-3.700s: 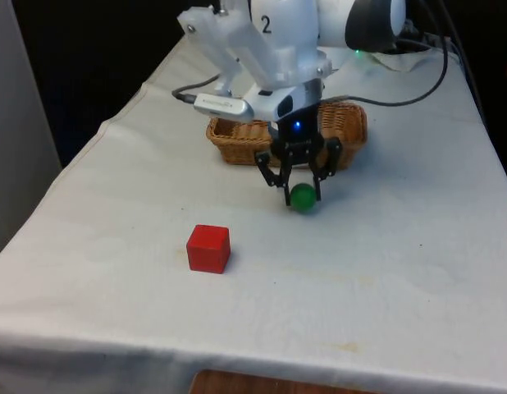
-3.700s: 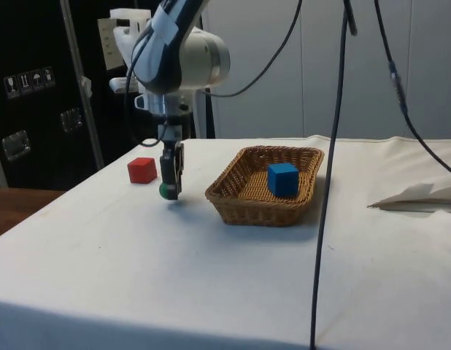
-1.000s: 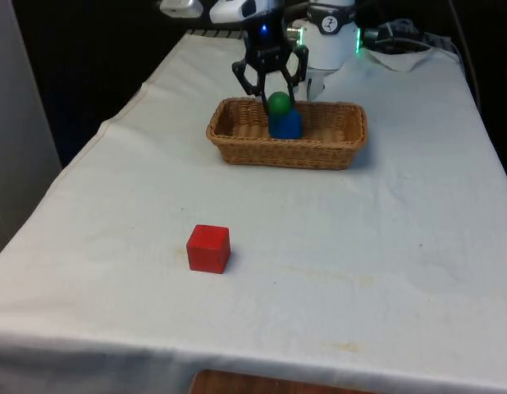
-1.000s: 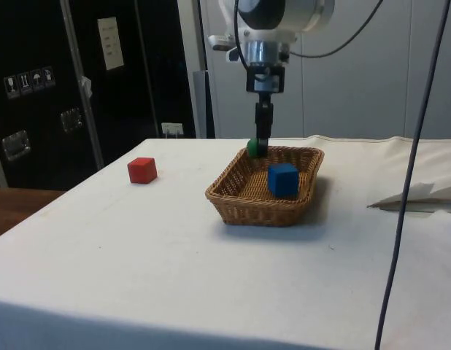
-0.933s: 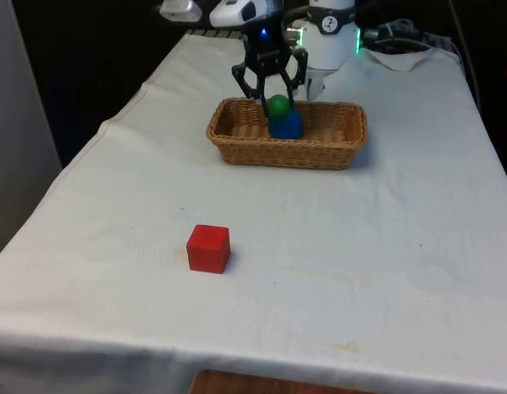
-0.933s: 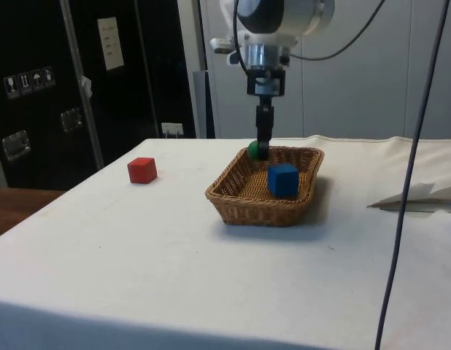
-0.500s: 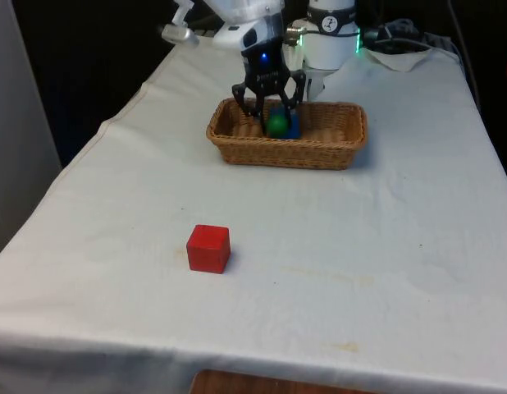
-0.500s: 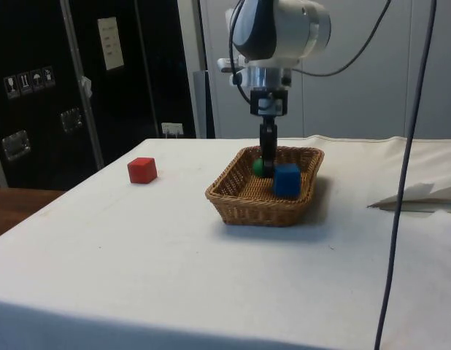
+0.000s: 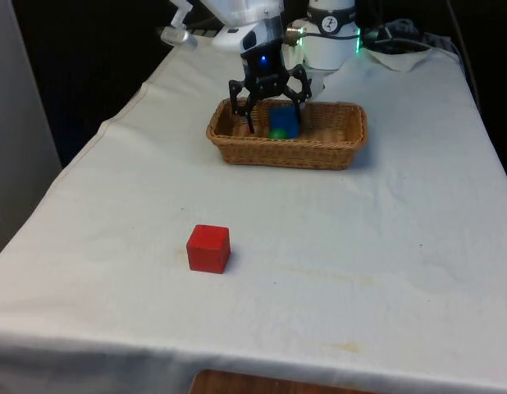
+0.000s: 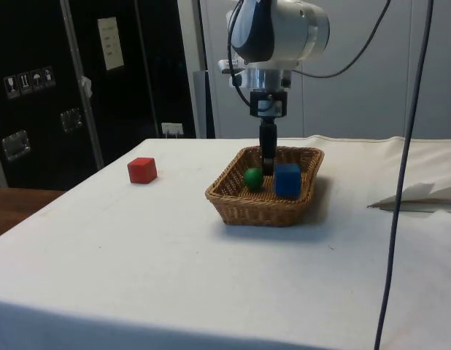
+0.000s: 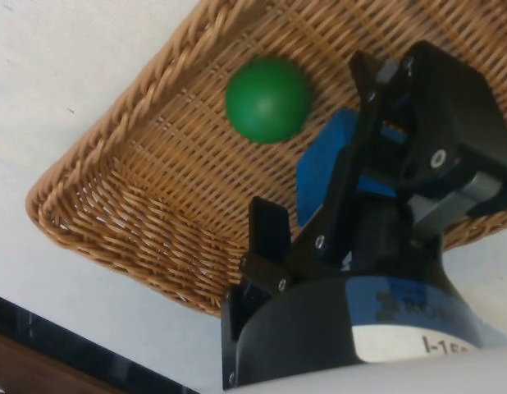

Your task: Place all non-red objects into the basket.

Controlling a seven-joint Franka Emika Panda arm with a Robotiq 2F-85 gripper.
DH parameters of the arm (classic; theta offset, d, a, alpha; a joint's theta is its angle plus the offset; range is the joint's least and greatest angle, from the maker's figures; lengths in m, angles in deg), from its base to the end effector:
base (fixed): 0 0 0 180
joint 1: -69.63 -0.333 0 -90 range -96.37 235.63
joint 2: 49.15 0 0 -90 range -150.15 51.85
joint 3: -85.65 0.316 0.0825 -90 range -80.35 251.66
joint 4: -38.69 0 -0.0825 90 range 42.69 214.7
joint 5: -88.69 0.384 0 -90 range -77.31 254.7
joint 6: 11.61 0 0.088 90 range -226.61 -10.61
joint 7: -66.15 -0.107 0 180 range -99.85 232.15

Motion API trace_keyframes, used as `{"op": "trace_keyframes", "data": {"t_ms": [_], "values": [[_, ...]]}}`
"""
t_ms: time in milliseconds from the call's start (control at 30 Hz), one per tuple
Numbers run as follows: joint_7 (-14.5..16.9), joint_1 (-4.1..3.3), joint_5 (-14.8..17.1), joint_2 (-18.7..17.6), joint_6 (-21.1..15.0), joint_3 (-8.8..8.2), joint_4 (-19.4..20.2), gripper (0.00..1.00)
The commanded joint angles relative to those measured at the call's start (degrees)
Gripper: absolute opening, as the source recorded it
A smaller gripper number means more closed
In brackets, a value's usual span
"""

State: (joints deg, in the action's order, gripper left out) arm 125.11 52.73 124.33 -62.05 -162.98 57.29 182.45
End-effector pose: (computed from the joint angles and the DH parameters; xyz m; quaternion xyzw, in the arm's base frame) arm 0.4422 -0.1147 0.2004 -0.9862 -0.1395 -0.0359 0.0810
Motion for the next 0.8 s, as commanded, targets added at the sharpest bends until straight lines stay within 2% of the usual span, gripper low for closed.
{"op": "trace_keyframes", "data": {"t_ms": [0, 33, 167, 300, 333, 367, 400, 433, 567, 600, 633, 667, 767], "values": [[0.6, 0.17, 0.7, 0.3, -0.6, 0.23, 0.2, 1.00], [0.0, 0.00, 0.0, 0.0, 0.0, 0.00, 0.0, 1.00], [0.6, 0.17, 0.7, 0.3, -0.5, 0.23, 0.2, 1.00], [-1.3, -0.52, -0.6, 1.7, -0.1, -0.23, 0.3, 1.00], [-0.5, -0.11, 0.0, 1.1, 0.1, 0.06, 0.0, 1.00], [-0.5, -0.11, 0.0, 1.1, 0.1, 0.06, 0.0, 1.00], [-2.5, -0.86, -1.1, 3.1, -0.1, -0.23, 0.7, 1.00], [-3.0, -0.97, -1.4, 3.6, -0.1, -0.17, 0.9, 1.00], [-5.0, -1.15, -2.4, 5.7, -0.2, 0.00, 1.4, 1.00], [-6.3, -1.20, -3.3, 6.8, -0.2, 0.17, 1.6, 1.00], [-4.7, -0.80, -1.9, 6.8, 0.3, 0.40, 1.4, 1.00], [-6.9, -1.20, -3.7, 7.3, -0.2, 0.23, 1.7, 1.00], [-8.9, -1.09, -5.0, 8.8, -0.1, 0.46, 1.8, 1.00]]}}
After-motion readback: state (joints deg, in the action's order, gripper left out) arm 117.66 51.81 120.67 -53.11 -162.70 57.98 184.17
